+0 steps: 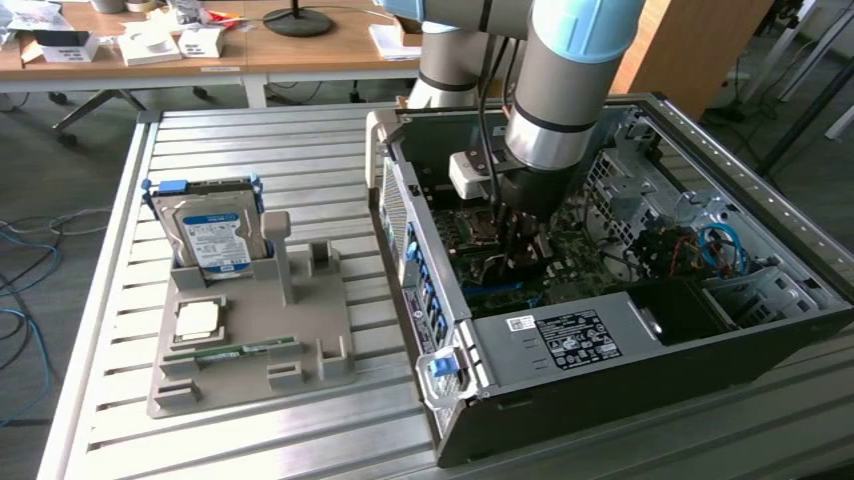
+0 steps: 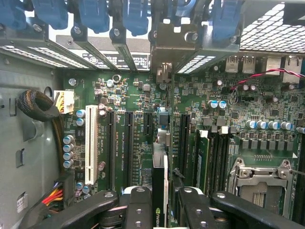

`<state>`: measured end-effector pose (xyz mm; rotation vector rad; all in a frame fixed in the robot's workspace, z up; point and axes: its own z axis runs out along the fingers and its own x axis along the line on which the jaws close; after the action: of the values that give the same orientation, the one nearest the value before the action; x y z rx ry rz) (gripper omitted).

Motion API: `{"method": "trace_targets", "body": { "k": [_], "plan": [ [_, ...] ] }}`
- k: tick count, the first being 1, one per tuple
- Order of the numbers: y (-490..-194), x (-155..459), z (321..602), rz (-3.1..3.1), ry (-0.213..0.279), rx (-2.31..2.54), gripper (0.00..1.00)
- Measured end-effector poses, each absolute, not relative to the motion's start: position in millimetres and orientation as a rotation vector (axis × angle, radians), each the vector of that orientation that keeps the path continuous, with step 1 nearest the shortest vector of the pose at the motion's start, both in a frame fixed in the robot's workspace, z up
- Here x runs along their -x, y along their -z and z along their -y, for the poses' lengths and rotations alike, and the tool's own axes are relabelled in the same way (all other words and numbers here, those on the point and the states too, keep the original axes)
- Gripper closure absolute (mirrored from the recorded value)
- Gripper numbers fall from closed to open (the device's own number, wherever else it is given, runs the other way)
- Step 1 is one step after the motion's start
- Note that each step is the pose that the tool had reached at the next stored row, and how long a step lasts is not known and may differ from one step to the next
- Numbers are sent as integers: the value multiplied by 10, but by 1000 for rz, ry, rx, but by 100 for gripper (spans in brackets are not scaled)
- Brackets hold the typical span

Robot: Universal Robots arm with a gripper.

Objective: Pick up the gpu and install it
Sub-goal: 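Insert the gpu into the slot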

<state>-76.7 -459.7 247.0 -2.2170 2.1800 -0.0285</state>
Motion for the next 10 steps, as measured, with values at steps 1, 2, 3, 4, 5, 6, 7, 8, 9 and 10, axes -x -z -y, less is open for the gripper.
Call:
{"method": "trace_targets", "body": {
  "k": [1,2,3,4,5,6,7,8,9,10],
  "plan": [
    [-2470,767,4597,-2180,29,2217,74],
    [-2470,767,4597,-2180,29,2217,74],
    [-2470,768,4597,-2180,29,2217,74],
    [-2470,771,4596,-2180,29,2217,74],
    [-2469,772,4596,-2179,29,2217,74],
    [-2469,772,4596,-2179,29,2217,74],
    [-2469,773,4596,-2180,29,2217,74],
    [-2469,777,4596,-2180,28,2217,74],
    [-2469,779,4596,-2180,29,2217,74],
    [-2469,780,4596,-2180,29,2217,74]
  ]
}}
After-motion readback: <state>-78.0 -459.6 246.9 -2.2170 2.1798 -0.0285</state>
